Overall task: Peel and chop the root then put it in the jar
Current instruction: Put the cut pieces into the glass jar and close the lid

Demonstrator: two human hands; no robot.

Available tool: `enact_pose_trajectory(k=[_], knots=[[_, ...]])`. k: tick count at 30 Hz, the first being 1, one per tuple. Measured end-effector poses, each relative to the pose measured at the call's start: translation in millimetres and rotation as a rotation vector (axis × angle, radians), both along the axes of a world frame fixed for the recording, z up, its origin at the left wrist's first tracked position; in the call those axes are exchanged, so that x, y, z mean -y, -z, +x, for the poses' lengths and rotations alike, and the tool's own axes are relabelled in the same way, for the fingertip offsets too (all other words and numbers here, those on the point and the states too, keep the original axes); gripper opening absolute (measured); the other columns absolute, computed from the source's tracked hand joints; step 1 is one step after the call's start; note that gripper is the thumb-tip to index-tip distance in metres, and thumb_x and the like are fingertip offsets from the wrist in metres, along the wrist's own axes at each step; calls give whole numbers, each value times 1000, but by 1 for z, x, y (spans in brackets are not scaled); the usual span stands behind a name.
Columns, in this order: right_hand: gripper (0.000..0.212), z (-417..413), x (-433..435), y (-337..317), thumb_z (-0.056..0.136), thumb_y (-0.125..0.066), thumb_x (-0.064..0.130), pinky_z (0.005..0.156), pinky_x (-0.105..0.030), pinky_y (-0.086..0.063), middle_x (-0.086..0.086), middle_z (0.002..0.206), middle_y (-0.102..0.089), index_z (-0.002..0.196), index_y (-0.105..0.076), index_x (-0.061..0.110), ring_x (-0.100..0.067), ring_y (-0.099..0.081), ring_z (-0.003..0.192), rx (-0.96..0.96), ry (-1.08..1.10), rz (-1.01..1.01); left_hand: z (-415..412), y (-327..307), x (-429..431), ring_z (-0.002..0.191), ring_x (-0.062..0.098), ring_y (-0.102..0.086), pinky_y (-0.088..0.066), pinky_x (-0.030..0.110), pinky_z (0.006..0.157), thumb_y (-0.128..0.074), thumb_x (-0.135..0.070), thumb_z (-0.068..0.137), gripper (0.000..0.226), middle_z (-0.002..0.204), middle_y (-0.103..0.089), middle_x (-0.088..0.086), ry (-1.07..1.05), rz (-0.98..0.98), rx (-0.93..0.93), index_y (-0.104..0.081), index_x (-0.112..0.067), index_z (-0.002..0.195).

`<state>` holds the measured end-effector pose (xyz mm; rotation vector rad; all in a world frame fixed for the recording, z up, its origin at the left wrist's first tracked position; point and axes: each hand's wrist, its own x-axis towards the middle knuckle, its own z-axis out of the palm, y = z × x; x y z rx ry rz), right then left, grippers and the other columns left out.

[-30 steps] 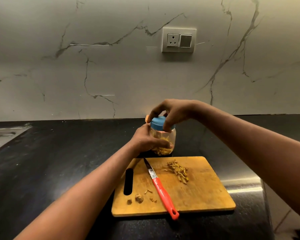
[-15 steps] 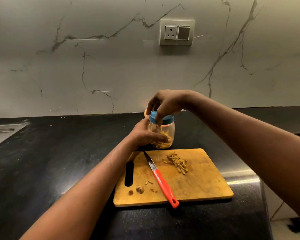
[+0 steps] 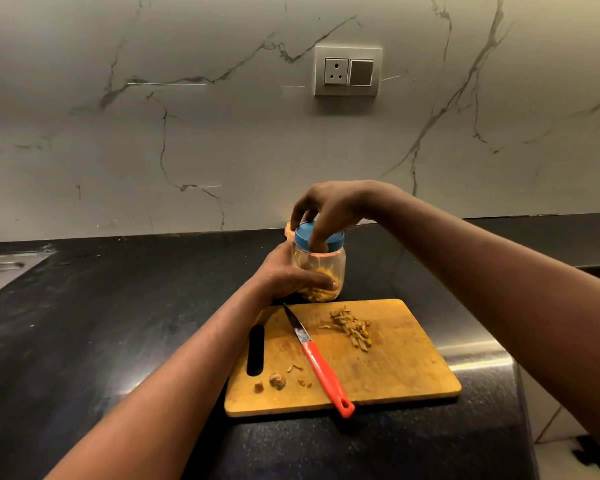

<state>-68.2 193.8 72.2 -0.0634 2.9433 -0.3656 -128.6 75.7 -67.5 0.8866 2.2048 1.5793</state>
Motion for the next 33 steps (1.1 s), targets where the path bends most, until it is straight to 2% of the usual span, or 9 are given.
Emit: enact_pose_trajectory(k=[3,5,9,14,16,18,22,27,33], knots=[[50,1,-2,-2,68,-71,7,69,-30,-58,-1,122,-57,113,-61,26,-21,-57,102,-24,-53,-18,-2,0,-1,115,19,-59,-47,48,104,-93,-28,55,88,122,-62,-1,6,5,-5,-49,-24,131],[48,2,-5,-6,68,-71,6,70,-30,-58,-1,120,-58,111,-62,26,-21,-58,100,-57,-68,-53,-1,1,-1,116,19,-59,-46,49,105,-93,-25,57,84,121,-63,-1,3,13,-10,-50,-25,129],[45,16,-22,-11,73,-75,20,73,-35,-61,3,109,-59,113,-61,33,-20,-62,92,-173,-23,-221,0,1,-2,117,17,-59,-45,47,106,-93,-28,56,81,122,-64,-4,-4,6,-55,-51,-28,126],[51,38,-55,21,67,-80,38,68,-28,-59,1,95,-65,113,-60,29,-15,-64,86,-489,113,-382,1,2,3,122,19,-52,-44,45,107,-93,-35,51,100,130,-54,-2,-73,-23,-130,-37,-23,132],[56,44,-70,48,62,-82,40,73,-36,-60,-3,97,-64,111,-59,24,-18,-64,89,-540,195,-497,0,3,6,123,20,-50,-44,44,106,-93,-31,55,98,131,-50,0,-110,-46,-145,-33,-20,131],[60,51,-80,74,58,-83,41,74,-37,-59,-5,98,-64,109,-57,20,-18,-64,90,-542,259,-570,-1,2,9,123,20,-50,-45,41,106,-93,-31,56,98,132,-50,0,-111,-62,-152,-33,-20,132],[51,64,-86,116,58,-86,37,68,-30,-56,0,92,-62,98,-59,20,-14,-62,84,-524,369,-501,1,0,12,122,17,-51,-44,34,102,-93,-32,56,98,133,-52,-1,-119,-75,-162,-36,-20,135],[41,68,-89,133,58,-87,35,71,-28,-56,1,91,-64,88,-62,20,-13,-61,87,-442,404,-466,4,-2,15,124,19,-51,-45,38,105,-93,-33,56,101,136,-52,0,-129,-99,-154,-36,-21,138],[53,70,-91,128,59,-85,40,80,-29,-55,4,106,-62,104,-61,26,-12,-60,97,-359,359,-413,11,-14,29,128,25,-51,-44,44,107,-94,-27,54,112,139,-51,5,-101,-172,-21,-30,-18,145]])
